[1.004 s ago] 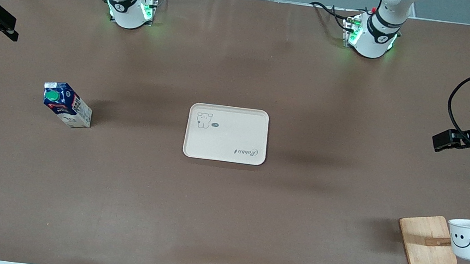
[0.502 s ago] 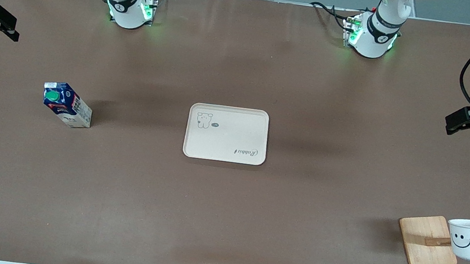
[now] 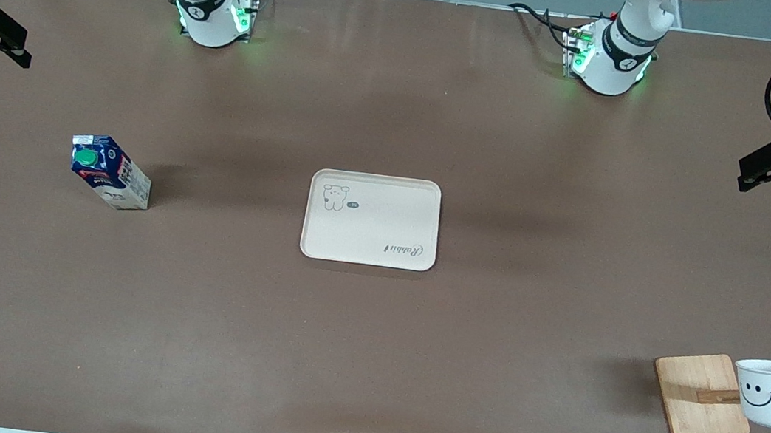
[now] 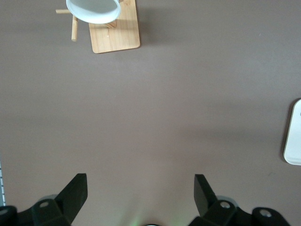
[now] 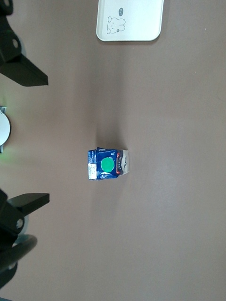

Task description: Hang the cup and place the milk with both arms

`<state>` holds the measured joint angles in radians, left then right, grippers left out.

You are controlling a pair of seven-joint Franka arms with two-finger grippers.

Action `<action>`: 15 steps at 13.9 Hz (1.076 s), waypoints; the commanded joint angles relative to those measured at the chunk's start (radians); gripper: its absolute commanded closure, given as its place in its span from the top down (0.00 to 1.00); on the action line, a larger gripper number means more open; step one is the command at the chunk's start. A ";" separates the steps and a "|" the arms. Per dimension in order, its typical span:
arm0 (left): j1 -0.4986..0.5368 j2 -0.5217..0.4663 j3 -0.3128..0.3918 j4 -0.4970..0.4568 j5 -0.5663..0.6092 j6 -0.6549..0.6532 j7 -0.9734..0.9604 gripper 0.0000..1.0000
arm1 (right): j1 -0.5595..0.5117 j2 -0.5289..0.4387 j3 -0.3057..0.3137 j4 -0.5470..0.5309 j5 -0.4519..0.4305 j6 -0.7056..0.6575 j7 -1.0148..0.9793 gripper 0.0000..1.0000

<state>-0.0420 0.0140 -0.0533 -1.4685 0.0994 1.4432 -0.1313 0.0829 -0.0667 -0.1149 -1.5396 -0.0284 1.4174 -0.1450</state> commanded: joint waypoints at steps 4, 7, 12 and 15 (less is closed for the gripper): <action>-0.053 -0.072 0.053 -0.070 -0.014 0.014 0.059 1.00 | -0.012 -0.001 0.003 0.003 0.021 0.000 0.004 1.00; -0.050 -0.074 0.052 -0.073 -0.026 0.016 0.052 1.00 | -0.014 -0.001 0.003 0.003 0.022 0.000 0.005 1.00; -0.029 -0.071 0.050 -0.072 -0.044 0.046 0.049 1.00 | -0.015 0.001 0.001 0.001 0.022 0.000 0.005 1.00; -0.030 -0.071 0.046 -0.078 -0.047 0.046 0.036 1.00 | -0.015 -0.001 0.001 0.001 0.022 0.000 0.005 1.00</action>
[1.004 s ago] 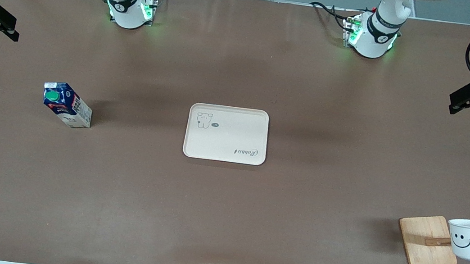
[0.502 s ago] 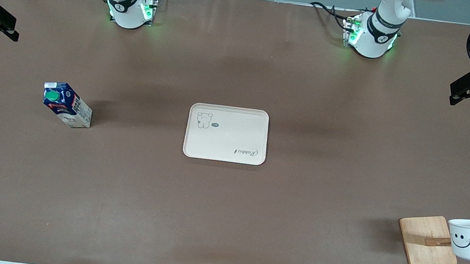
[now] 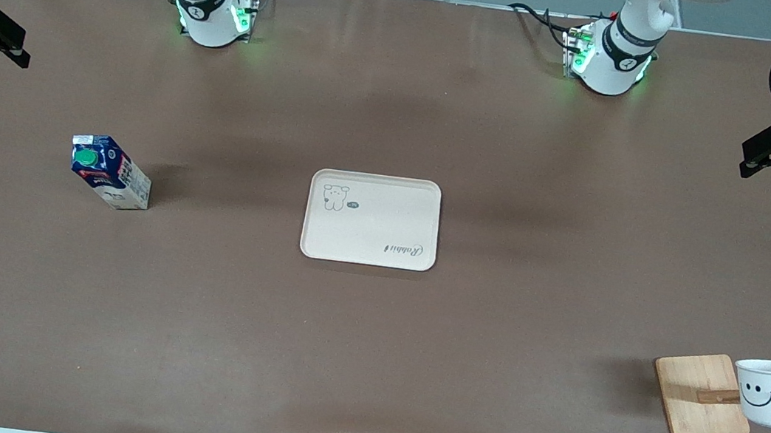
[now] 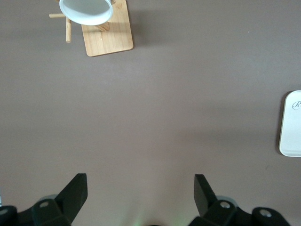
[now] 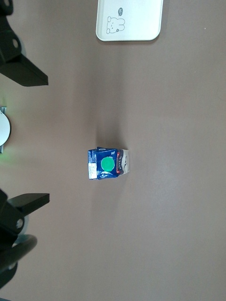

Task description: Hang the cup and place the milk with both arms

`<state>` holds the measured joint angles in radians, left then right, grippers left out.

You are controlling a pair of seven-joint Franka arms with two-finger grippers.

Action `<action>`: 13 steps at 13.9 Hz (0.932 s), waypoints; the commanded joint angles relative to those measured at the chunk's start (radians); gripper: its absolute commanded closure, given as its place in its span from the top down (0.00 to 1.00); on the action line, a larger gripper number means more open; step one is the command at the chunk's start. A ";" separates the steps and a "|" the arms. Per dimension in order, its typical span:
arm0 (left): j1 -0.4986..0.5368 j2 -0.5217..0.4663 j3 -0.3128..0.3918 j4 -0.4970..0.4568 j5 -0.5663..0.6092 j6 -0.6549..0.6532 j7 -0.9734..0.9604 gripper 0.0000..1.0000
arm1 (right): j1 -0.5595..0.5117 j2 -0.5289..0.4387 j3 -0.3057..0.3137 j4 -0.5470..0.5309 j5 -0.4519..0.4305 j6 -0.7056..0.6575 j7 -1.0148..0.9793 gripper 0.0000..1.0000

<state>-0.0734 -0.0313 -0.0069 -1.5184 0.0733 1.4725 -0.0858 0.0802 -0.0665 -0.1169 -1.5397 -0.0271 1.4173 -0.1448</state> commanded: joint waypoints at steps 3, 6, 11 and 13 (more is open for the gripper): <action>0.003 -0.027 0.001 -0.025 -0.087 0.015 -0.009 1.00 | -0.013 0.001 0.003 0.001 0.021 0.000 0.005 1.00; 0.003 -0.015 0.002 -0.025 -0.073 0.009 0.001 1.00 | -0.013 0.001 0.003 0.001 0.021 -0.001 0.005 1.00; -0.002 -0.002 0.001 -0.023 -0.020 0.009 -0.003 1.00 | -0.014 0.001 0.003 0.001 0.021 -0.001 0.005 1.00; 0.000 -0.004 0.001 -0.034 -0.018 0.009 -0.009 1.00 | -0.014 0.001 0.003 0.001 0.021 -0.001 0.005 1.00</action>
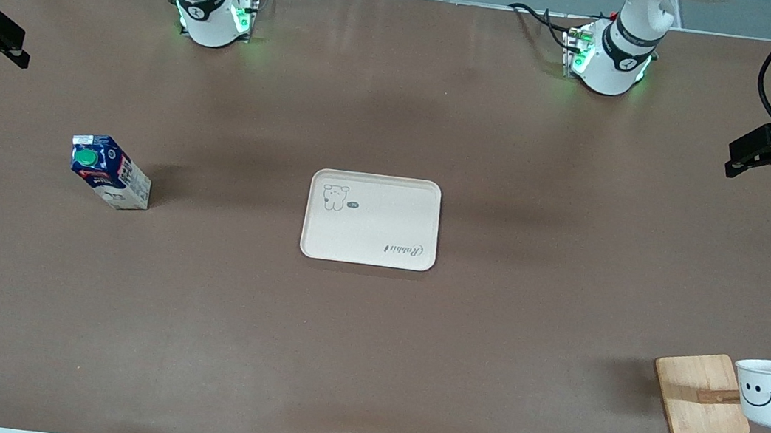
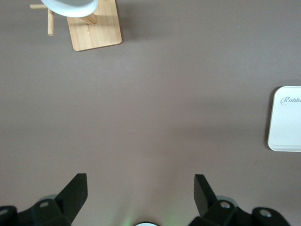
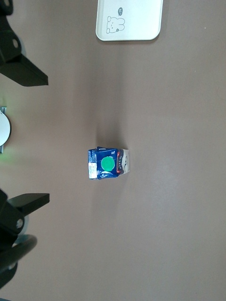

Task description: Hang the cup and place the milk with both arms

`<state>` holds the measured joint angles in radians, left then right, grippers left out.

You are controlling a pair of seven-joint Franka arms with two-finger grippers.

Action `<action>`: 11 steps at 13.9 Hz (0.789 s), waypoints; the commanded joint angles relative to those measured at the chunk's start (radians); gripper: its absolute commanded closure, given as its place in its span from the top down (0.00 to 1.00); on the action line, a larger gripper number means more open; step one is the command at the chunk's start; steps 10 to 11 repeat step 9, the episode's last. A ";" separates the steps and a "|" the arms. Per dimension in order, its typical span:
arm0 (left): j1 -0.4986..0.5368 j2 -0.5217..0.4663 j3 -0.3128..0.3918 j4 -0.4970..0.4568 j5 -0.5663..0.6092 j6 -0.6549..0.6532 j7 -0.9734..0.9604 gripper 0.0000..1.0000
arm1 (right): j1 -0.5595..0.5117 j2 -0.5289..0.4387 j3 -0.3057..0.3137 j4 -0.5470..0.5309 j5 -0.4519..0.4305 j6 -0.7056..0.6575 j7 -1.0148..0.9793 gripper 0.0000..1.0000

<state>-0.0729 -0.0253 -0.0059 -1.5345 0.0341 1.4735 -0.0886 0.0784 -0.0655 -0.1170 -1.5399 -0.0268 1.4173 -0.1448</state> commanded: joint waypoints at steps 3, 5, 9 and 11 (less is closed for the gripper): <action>0.002 -0.019 -0.002 -0.032 0.020 0.024 -0.006 1.00 | -0.012 0.000 0.004 0.001 0.021 -0.001 0.005 1.00; 0.004 -0.016 0.003 -0.019 0.009 0.024 0.006 1.00 | -0.012 0.000 0.004 0.001 0.021 0.000 0.005 1.00; 0.002 -0.011 0.007 0.004 0.009 0.019 0.000 1.00 | -0.012 0.000 0.002 0.001 0.021 -0.001 0.005 1.00; 0.002 -0.011 0.007 0.004 0.009 0.019 0.000 1.00 | -0.012 0.000 0.002 0.001 0.021 -0.001 0.005 1.00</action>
